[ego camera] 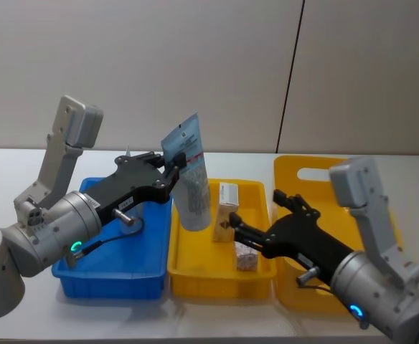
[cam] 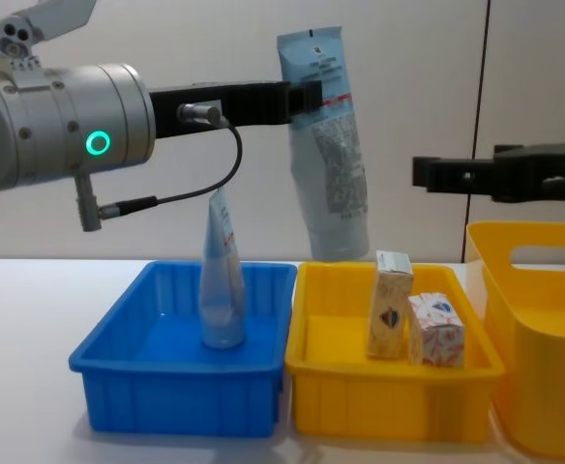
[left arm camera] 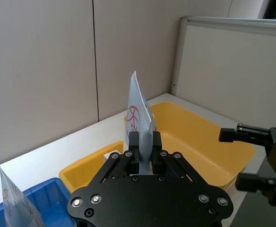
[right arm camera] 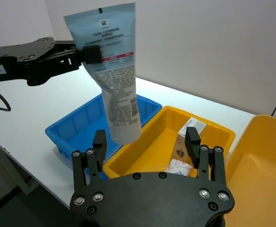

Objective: Bimanual collaborative sorting of washing and personal care products

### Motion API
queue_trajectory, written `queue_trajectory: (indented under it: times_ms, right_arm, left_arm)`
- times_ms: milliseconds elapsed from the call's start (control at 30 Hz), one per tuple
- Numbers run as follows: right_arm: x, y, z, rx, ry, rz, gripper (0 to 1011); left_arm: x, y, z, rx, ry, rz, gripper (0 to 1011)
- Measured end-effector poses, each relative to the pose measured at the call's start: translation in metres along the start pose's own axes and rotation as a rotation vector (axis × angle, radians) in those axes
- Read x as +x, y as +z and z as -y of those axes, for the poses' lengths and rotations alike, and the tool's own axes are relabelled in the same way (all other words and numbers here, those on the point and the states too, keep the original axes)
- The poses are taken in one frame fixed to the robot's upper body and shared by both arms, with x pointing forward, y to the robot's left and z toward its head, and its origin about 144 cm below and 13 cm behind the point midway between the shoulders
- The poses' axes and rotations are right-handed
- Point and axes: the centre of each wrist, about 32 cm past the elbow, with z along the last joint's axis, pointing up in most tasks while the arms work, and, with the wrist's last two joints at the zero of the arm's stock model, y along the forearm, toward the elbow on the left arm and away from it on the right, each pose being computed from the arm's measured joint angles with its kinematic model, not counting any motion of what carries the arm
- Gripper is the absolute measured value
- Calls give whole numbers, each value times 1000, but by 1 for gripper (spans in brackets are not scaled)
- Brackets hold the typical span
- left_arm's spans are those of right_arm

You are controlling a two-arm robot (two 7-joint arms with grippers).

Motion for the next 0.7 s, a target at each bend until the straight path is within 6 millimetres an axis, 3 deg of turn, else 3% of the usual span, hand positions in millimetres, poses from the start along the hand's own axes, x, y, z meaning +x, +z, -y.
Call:
queue_trajectory:
  times_ms: [700]
  right_arm:
    - [-21, -7, -53, 8, -20, 94, 1003]
  left_arm:
    - [0, 0, 1, -1, -4, 0, 125]
